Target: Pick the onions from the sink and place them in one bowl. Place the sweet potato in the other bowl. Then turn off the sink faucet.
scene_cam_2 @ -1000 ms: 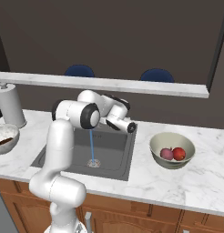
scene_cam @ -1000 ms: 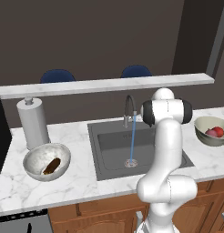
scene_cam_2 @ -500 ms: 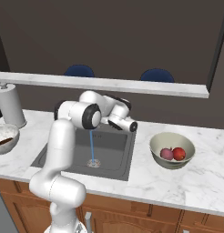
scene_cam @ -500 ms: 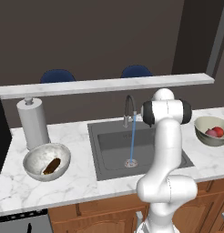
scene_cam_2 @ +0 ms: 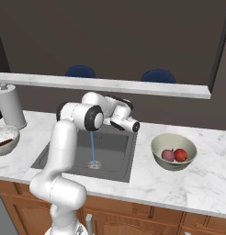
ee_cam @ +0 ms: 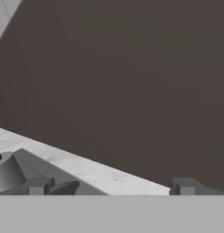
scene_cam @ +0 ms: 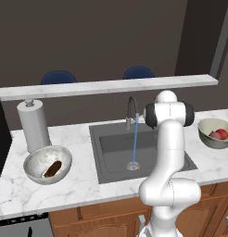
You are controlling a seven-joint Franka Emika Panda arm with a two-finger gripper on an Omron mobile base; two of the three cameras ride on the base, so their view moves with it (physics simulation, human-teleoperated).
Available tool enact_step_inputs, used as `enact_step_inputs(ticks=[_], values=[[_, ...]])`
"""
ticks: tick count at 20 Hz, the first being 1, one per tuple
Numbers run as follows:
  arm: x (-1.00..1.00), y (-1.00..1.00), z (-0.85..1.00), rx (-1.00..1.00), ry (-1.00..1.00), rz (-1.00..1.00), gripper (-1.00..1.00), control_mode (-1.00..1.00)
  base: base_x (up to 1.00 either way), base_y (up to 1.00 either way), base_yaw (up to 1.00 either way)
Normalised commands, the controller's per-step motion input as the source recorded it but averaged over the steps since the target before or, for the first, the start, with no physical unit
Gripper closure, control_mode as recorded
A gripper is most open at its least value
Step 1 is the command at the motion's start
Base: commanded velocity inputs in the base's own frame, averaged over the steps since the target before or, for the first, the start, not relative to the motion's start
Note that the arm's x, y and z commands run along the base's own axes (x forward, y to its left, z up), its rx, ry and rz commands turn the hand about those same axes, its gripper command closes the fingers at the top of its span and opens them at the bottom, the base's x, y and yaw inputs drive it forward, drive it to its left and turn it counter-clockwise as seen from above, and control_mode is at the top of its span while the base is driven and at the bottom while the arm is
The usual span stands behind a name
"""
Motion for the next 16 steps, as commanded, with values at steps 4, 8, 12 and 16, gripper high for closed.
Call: enact_step_inputs(ticks=[4, 8, 12, 16], values=[[0.13, 0.13, -0.06, 0.00, 0.00, 0.02, -1.00, -1.00, 0.00, 0.00, 0.00], [0.11, 0.15, -0.04, 0.00, 0.00, 0.02, -1.00, -1.00, 0.00, 0.00, 0.00], [0.06, 0.19, -0.02, 0.00, 0.00, 0.01, -1.00, -1.00, 0.00, 0.00, 0.00], [0.00, 0.26, 0.00, 0.00, 0.00, 0.00, -1.00, -1.00, 0.00, 0.00, 0.00]])
